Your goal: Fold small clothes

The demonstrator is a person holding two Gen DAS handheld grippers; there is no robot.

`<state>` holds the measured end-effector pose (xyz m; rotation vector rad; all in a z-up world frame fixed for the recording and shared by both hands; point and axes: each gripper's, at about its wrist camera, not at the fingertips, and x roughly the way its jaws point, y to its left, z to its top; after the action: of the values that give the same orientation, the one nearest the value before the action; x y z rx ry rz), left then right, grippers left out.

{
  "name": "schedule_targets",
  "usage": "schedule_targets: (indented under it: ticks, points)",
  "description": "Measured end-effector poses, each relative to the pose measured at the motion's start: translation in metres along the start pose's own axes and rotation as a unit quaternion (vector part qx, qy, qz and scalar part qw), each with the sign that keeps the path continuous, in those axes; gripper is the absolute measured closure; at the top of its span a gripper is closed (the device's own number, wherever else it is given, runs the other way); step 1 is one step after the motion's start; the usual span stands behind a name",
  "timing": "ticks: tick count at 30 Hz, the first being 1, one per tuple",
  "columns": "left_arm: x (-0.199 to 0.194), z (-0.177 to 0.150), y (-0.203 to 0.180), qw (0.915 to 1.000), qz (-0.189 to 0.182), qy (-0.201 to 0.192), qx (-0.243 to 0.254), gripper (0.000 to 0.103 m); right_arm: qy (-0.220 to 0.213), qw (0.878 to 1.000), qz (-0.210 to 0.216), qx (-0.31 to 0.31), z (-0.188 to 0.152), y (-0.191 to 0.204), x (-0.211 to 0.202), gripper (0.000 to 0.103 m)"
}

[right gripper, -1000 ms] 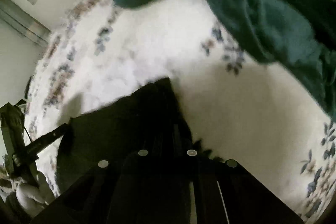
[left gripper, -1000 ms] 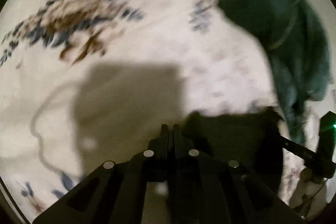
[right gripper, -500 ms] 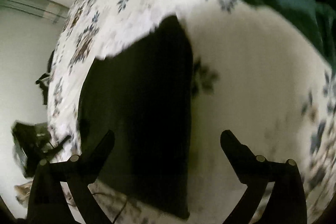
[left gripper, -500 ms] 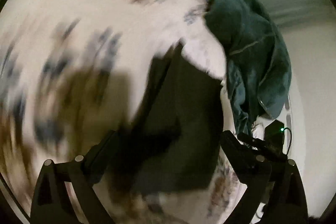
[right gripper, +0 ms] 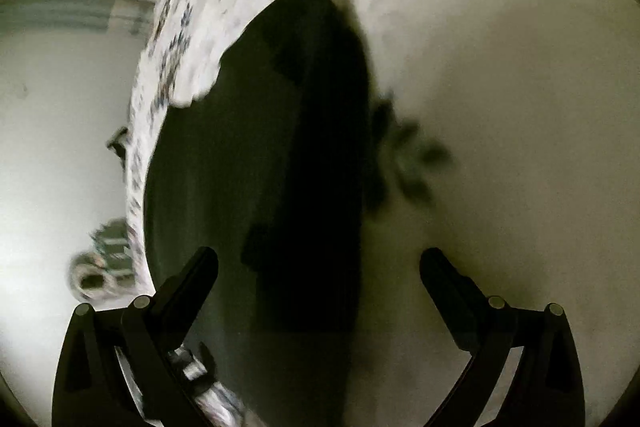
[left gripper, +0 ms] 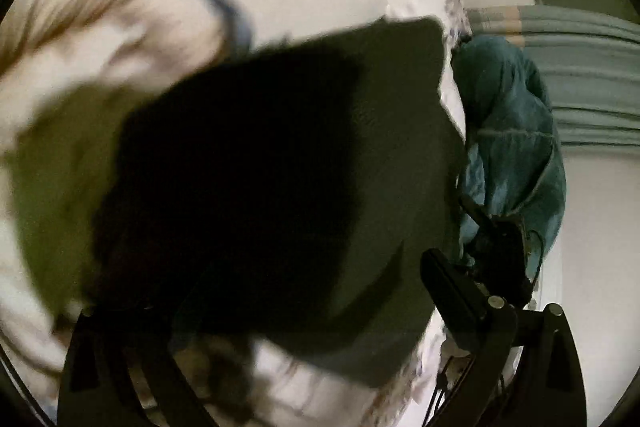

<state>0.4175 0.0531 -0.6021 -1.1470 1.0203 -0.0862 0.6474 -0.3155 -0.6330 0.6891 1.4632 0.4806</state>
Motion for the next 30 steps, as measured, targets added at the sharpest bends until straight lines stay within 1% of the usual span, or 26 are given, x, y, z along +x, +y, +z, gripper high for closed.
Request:
schedule_targets:
  ticks: [1, 2, 3, 4, 5, 6, 7, 8, 9, 10, 13, 14, 16, 17, 18, 19, 20, 21, 22, 23, 24, 25, 26, 27, 28, 30]
  points:
    - [0.002, 0.003, -0.003, 0.9999, 0.001, -0.015, 0.001, 0.039, 0.001, 1.0, 0.009, 0.006, 0.006, 0.0, 0.005, 0.0]
    - [0.004, 0.008, -0.005, 0.9998, 0.005, -0.021, 0.0, 0.061, -0.005, 1.0, 0.018, 0.011, 0.01, 0.001, 0.009, 0.0]
    - [0.006, 0.014, -0.008, 0.9998, -0.001, -0.021, -0.003, 0.062, -0.009, 0.999, 0.029, 0.011, 0.012, 0.004, 0.012, 0.0]
    - [0.006, 0.019, -0.01, 0.9998, -0.002, -0.019, -0.001, 0.063, -0.007, 0.999, 0.032, 0.006, 0.012, 0.007, 0.015, 0.005]
    - [0.005, 0.021, -0.01, 0.9999, -0.001, -0.016, 0.002, 0.064, -0.007, 1.0, 0.025, -0.006, 0.01, 0.012, 0.017, 0.014]
    - [0.005, 0.023, -0.012, 0.9999, 0.0, -0.008, 0.008, 0.065, -0.009, 1.0, -0.006, -0.016, 0.005, 0.016, 0.018, 0.047]
    - [0.005, 0.026, -0.013, 0.9999, -0.001, -0.001, 0.014, 0.066, -0.019, 0.999, -0.026, -0.017, -0.001, 0.016, 0.018, 0.064]
    - [0.004, 0.029, -0.014, 0.9997, 0.001, 0.008, 0.023, 0.067, -0.028, 0.999, -0.017, -0.006, -0.008, 0.015, 0.016, 0.066]
    - [0.003, 0.033, -0.013, 0.9992, 0.001, 0.02, 0.033, 0.067, -0.037, 0.999, -0.011, 0.007, -0.014, 0.014, 0.013, 0.072]
    - [0.0, 0.041, -0.013, 0.9982, 0.002, 0.039, 0.046, 0.068, -0.05, 0.998, -0.005, 0.021, -0.022, 0.014, 0.008, 0.075]
    - [-0.006, 0.052, -0.011, 0.9922, 0.011, 0.082, 0.093, 0.07, -0.085, 0.995, 0.012, 0.048, -0.062, 0.025, -0.014, 0.078]
    - [-0.013, 0.061, -0.013, 0.9884, 0.013, 0.1, 0.113, 0.07, -0.095, 0.994, 0.012, 0.049, -0.08, 0.031, -0.021, 0.078]
    - [-0.025, 0.079, -0.019, 0.9807, 0.026, 0.125, 0.148, 0.07, -0.112, 0.992, -0.001, 0.055, -0.132, 0.043, -0.03, 0.078]
    - [-0.028, 0.084, -0.019, 0.9774, 0.025, 0.135, 0.161, 0.07, -0.115, 0.991, -0.003, 0.066, -0.157, 0.045, -0.031, 0.078]
    - [-0.028, 0.095, -0.024, 0.9699, 0.023, 0.158, 0.184, 0.07, -0.113, 0.99, -0.004, 0.088, -0.186, 0.045, -0.028, 0.078]
    - [-0.024, 0.104, -0.026, 0.9621, 0.03, 0.18, 0.203, 0.069, -0.108, 0.988, -0.004, 0.111, -0.21, 0.044, -0.025, 0.078]
    - [-0.017, 0.106, -0.027, 0.9556, 0.04, 0.196, 0.216, 0.066, -0.102, 0.985, -0.003, 0.138, -0.241, 0.043, -0.017, 0.078]
    - [-0.011, 0.109, -0.025, 0.9508, 0.049, 0.212, 0.221, 0.064, -0.099, 0.984, -0.012, 0.15, -0.263, 0.043, -0.01, 0.078]
    - [-0.004, 0.11, -0.022, 0.947, 0.06, 0.224, 0.222, 0.061, -0.1, 0.983, -0.022, 0.155, -0.277, 0.043, -0.004, 0.078]
    - [0.001, 0.109, -0.018, 0.9444, 0.078, 0.229, 0.223, 0.056, -0.1, 0.981, -0.022, 0.167, -0.288, 0.038, 0.003, 0.077]
    - [0.002, 0.108, -0.017, 0.944, 0.088, 0.227, 0.222, 0.053, -0.1, 0.979, -0.018, 0.178, -0.29, 0.031, 0.005, 0.072]
    - [0.001, 0.106, -0.017, 0.9435, 0.094, 0.223, 0.226, 0.048, -0.096, 0.978, -0.018, 0.186, -0.288, 0.023, 0.005, 0.064]
    - [-0.003, 0.102, -0.021, 0.9418, 0.106, 0.21, 0.24, 0.041, -0.08, 0.979, -0.03, 0.187, -0.281, 0.02, 0.005, 0.058]
    - [-0.012, 0.096, -0.025, 0.9383, 0.133, 0.19, 0.257, 0.037, -0.064, 0.98, -0.044, 0.182, -0.277, 0.02, 0.004, 0.042]
    - [-0.026, 0.088, -0.029, 0.9364, 0.152, 0.165, 0.27, 0.031, -0.049, 0.982, -0.058, 0.171, -0.274, 0.02, 0.002, 0.034]
    - [-0.057, 0.076, -0.027, 0.939, 0.171, 0.123, 0.272, 0.023, -0.04, 0.987, -0.078, 0.137, -0.272, 0.02, -0.02, 0.033]
